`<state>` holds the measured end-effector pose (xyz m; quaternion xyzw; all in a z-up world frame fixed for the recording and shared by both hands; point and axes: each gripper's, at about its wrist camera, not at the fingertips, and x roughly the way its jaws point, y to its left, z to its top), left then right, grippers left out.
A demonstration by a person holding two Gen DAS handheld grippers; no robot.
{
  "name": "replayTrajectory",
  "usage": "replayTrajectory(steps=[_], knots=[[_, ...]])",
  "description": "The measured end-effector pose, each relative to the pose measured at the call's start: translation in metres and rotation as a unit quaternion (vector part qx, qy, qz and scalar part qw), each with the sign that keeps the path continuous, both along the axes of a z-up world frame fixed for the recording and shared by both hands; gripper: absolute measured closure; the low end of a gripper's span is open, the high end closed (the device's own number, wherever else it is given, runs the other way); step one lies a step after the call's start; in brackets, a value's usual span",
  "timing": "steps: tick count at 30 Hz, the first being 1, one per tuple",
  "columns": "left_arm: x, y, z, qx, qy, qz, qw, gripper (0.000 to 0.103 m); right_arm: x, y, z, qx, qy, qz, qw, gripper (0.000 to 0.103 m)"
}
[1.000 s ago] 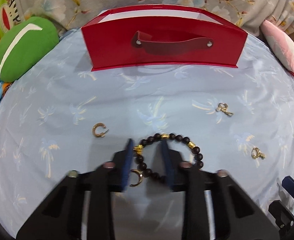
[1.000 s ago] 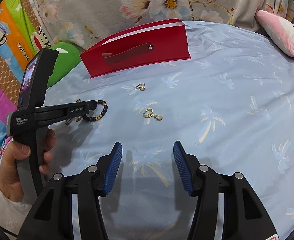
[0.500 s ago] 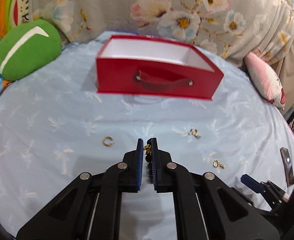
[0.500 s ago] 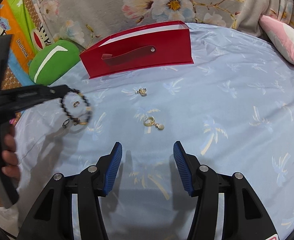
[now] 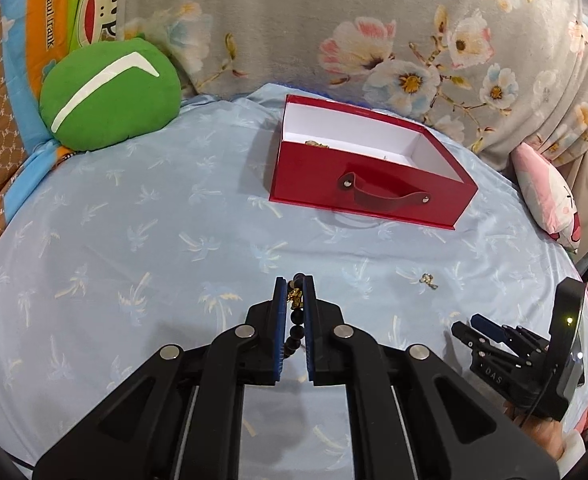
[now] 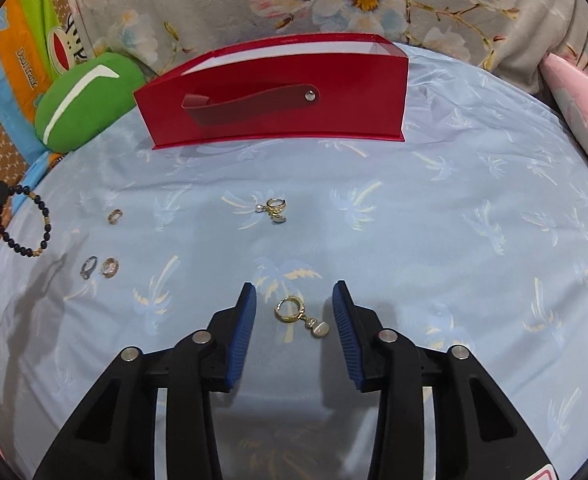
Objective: Organize jewelry
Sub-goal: 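Grasp the black bead bracelet with left tool while right tool approaches the dangling earring, then close right tool on the gold dangling earring and lift it, then carry both items over the red box and open both tools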
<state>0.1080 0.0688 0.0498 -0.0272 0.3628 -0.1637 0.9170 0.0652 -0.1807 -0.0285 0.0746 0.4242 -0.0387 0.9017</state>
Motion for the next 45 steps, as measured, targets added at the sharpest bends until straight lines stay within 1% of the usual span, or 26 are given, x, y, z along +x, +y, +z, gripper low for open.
replayTrajectory(steps=[1, 2, 4, 10, 14, 18, 22, 24, 28, 32, 35, 38, 40, 43, 45], knots=[[0.000, 0.001, -0.001, 0.000, 0.001, 0.001, 1.0000, 0.096, 0.001, -0.001, -0.002, 0.001, 0.006, 0.000, 1.000, 0.079], [0.000, 0.001, -0.003, 0.000, 0.003, 0.000, 1.0000, 0.096, 0.000, -0.001, -0.002, -0.001, 0.006, -0.002, 1.000, 0.080], [0.000, 0.003, -0.006, -0.002, 0.006, -0.001, 1.0000, 0.096, -0.001, -0.001, -0.002, -0.005, 0.008, -0.001, 1.000, 0.089], [-0.001, -0.001, -0.012, -0.001, 0.014, -0.006, 0.9999, 0.096, -0.005, 0.000, 0.001, -0.007, 0.000, -0.008, 1.000, 0.090], [-0.001, -0.001, -0.008, -0.003, 0.009, -0.007, 0.9999, 0.096, -0.014, -0.002, 0.016, 0.008, -0.023, -0.013, 1.000, 0.090], [0.003, -0.001, 0.006, -0.001, -0.005, -0.007, 1.0000, 0.096, -0.017, -0.005, 0.045, 0.016, -0.056, -0.008, 0.998, 0.090], [0.011, -0.006, 0.026, 0.005, -0.027, -0.014, 0.9995, 0.096, -0.008, -0.009, 0.082, 0.003, -0.095, -0.002, 0.995, 0.090], [0.019, -0.011, 0.038, 0.008, -0.037, -0.022, 0.9991, 0.096, 0.004, -0.016, 0.102, 0.003, -0.115, 0.001, 0.993, 0.090], [0.045, -0.030, 0.065, 0.028, -0.068, -0.029, 0.9969, 0.096, 0.036, -0.032, 0.137, 0.000, -0.150, -0.001, 0.989, 0.090], [0.081, -0.050, 0.088, 0.030, -0.094, -0.036, 0.9944, 0.096, 0.074, -0.045, 0.159, 0.000, -0.174, -0.005, 0.985, 0.090], [0.110, -0.069, 0.102, 0.035, -0.114, -0.040, 0.9920, 0.096, 0.107, -0.052, 0.165, 0.000, -0.179, -0.001, 0.984, 0.090], [0.144, -0.087, 0.112, 0.033, -0.125, -0.040, 0.9908, 0.096, 0.146, -0.056, 0.166, -0.006, -0.179, 0.005, 0.984, 0.090], [0.165, -0.095, 0.114, 0.029, -0.123, -0.036, 0.9913, 0.096, 0.169, -0.058, 0.166, -0.010, -0.176, 0.003, 0.984, 0.090], [0.199, -0.107, 0.115, 0.022, -0.115, -0.035, 0.9925, 0.096, 0.207, -0.067, 0.164, 0.004, -0.166, 0.000, 0.986, 0.090], [0.220, -0.116, 0.112, 0.027, -0.113, -0.036, 0.9926, 0.096, 0.232, -0.072, 0.159, 0.012, -0.156, -0.004, 0.988, 0.090]])
